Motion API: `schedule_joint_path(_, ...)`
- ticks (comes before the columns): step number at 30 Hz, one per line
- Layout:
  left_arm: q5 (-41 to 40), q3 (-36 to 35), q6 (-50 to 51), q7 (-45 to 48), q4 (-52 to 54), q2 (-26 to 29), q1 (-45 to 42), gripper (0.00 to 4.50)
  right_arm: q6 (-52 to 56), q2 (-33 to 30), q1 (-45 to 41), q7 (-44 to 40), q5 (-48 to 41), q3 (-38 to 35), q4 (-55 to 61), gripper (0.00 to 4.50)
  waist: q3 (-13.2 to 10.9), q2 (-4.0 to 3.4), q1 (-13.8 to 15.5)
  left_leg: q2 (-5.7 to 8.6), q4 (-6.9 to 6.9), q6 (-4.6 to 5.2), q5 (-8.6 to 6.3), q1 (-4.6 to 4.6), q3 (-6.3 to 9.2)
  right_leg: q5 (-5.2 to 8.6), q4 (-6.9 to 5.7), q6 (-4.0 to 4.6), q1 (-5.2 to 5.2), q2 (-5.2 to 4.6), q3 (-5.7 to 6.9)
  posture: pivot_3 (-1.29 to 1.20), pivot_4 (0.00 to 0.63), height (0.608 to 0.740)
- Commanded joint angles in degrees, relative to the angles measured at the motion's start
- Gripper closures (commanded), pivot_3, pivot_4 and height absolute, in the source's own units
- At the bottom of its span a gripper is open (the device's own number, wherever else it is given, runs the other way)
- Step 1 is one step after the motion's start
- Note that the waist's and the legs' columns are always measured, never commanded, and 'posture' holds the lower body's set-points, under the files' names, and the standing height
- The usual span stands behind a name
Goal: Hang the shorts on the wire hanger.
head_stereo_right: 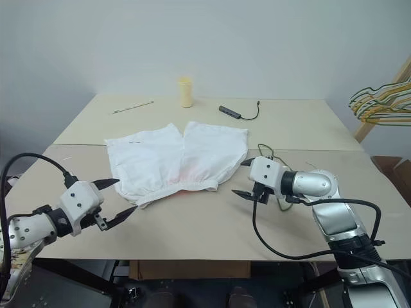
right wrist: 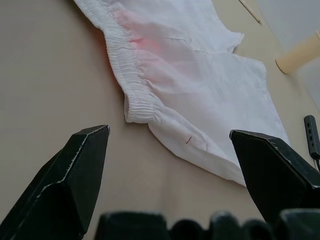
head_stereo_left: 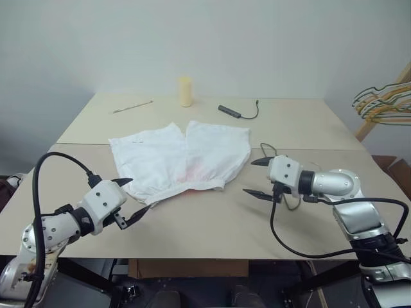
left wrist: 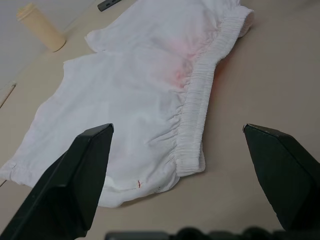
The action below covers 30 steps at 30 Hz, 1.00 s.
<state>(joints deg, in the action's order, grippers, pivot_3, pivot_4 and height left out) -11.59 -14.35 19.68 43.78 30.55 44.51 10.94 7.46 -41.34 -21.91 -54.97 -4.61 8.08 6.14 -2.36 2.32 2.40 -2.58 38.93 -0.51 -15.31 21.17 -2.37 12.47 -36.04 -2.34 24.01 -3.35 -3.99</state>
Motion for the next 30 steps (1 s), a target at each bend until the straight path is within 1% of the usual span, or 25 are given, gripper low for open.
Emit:
schedule_joint_path(1,-0.2,-0.8,0.3,-0.5,0.8,0.4,-0.6,0.00,-0.6,-0.4,-1.3,0.2,-0.1,-1.4,1.2,0.02,0.0,0.00,0.0,0.00,0.00,0.00,0.00,0.00,0.00,0.00,0.00,0.00,0.00,0.00,0.00,0.13,0.000,0.740)
schedule_joint_path(3,-0.9,-1.1,0.8,-1.6,0.6,-0.9,-1.3,0.00,-0.6,-0.4,-1.5,0.2,-0.1,-1.3,1.2,0.02,0.0,0.00,0.0,0.00,0.00,0.00,0.00,0.00,0.00,0.00,0.00,0.00,0.00,0.00,0.00,0.13,0.000,0.740)
schedule_joint_path(5,-0.1,-0.9,1.0,-2.2,0.9,-0.9,-1.5,0.00,-0.6,-0.3,-1.6,0.2,-0.1,-1.2,1.1,0.02,0.0,0.00,0.0,0.00,0.00,0.00,0.00,0.00,0.00,0.00,0.00,0.00,0.00,0.00,0.00,0.13,0.000,0.740)
schedule_joint_path(12,2.8,0.5,-0.6,-2.2,0.2,-0.1,-0.3,0.00,-0.3,0.3,-2.1,0.4,0.2,-0.4,1.9,0.02,0.0,0.00,0.0,0.00,0.00,0.00,0.00,0.00,0.00,0.00,0.00,0.00,0.00,0.00,-0.01,0.13,0.000,0.740)
schedule_joint_path(16,5.1,1.4,-0.5,-1.2,-1.4,1.9,-0.3,0.00,1.3,2.6,-4.0,0.1,0.4,2.2,2.7,0.02,0.0,-0.01,-0.3,0.00,0.00,0.00,0.00,-0.01,0.00,0.00,-0.02,0.00,0.01,0.00,0.00,0.10,0.000,0.740)
schedule_joint_path(18,6.4,2.0,-0.9,-1.1,-2.4,3.1,-0.1,0.00,2.4,4.4,-5.6,0.0,1.4,4.6,3.1,0.02,0.0,-0.04,-0.5,-0.02,0.00,0.00,0.00,-0.05,-0.01,0.00,-0.03,0.01,0.01,0.02,-0.02,0.09,0.000,0.740)
schedule_joint_path(22,5.6,2.3,-0.6,0.1,-2.9,3.6,-0.2,0.00,7.6,8.8,-9.3,-0.2,3.3,10.6,5.6,0.02,0.0,-0.05,-1.1,-0.04,-0.01,0.00,0.00,-0.01,-0.02,0.01,-0.02,0.01,0.03,0.03,-0.01,0.07,0.000,0.740)
schedule_joint_path(25,6.6,2.8,-0.9,1.3,-3.8,4.8,0.0,0.00,11.2,12.9,-12.2,0.4,7.4,17.1,6.4,0.02,0.0,-0.06,-1.7,-0.06,-0.02,0.00,0.00,0.02,-0.02,0.01,-0.06,0.03,0.09,0.03,0.00,0.07,0.000,0.740)
schedule_joint_path(27,7.0,2.9,-1.1,1.5,-4.3,5.3,-0.1,0.00,11.3,15.0,-13.7,1.5,10.9,20.5,5.0,0.02,0.0,-0.08,-1.8,-0.06,-0.03,-0.01,0.00,0.02,-0.02,0.01,-0.08,0.04,0.10,0.04,0.01,0.07,0.000,0.740)
schedule_joint_path(30,6.2,2.8,-0.8,1.9,-3.9,5.2,-0.4,0.00,13.2,21.4,-17.5,7.2,17.9,25.7,-2.5,0.02,0.1,-0.08,-1.9,-0.07,-0.02,-0.02,0.00,0.02,-0.06,0.00,-0.09,0.04,0.12,0.03,0.01,0.07,0.000,0.740)
